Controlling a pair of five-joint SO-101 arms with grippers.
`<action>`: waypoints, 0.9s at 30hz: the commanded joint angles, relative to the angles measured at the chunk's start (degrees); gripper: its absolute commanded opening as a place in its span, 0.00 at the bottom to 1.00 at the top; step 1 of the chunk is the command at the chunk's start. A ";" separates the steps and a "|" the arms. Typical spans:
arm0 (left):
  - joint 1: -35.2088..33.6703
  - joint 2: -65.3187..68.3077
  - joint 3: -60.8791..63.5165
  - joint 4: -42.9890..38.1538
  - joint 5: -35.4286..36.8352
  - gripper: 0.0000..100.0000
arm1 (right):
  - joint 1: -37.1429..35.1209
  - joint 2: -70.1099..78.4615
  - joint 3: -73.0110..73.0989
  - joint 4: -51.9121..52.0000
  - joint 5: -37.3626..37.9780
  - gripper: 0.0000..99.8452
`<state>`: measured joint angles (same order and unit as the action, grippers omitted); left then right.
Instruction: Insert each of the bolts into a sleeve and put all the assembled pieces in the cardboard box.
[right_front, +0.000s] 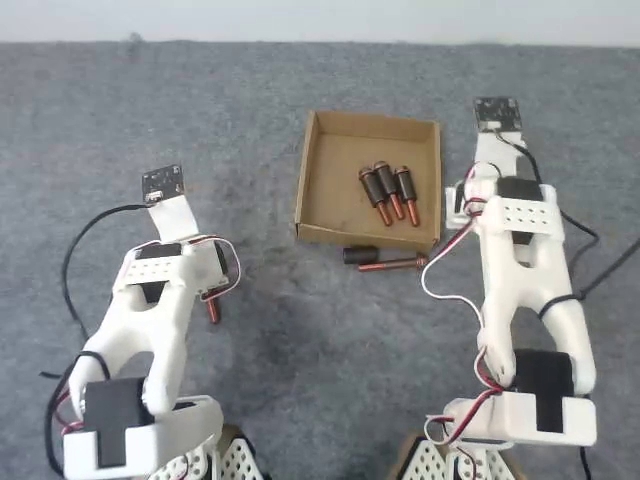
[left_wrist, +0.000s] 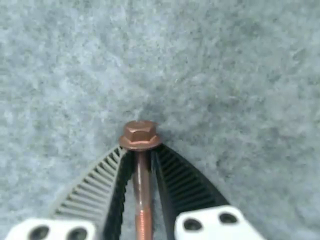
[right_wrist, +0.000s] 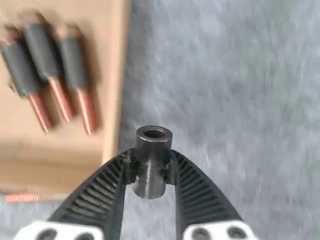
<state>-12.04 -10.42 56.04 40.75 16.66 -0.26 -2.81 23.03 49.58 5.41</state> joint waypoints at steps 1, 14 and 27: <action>-0.62 -3.25 -0.31 -1.32 -0.62 0.01 | -3.12 -3.38 -2.90 -6.46 1.14 0.03; -0.62 -3.16 -0.31 -1.32 -0.62 0.01 | -9.98 -3.74 10.64 -40.13 1.14 0.03; -0.53 -3.16 -0.31 -1.32 -0.70 0.01 | -15.78 -4.00 32.62 -85.67 0.88 0.03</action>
<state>-12.04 -10.42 56.04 40.75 16.66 -14.95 -2.73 53.45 -27.16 5.41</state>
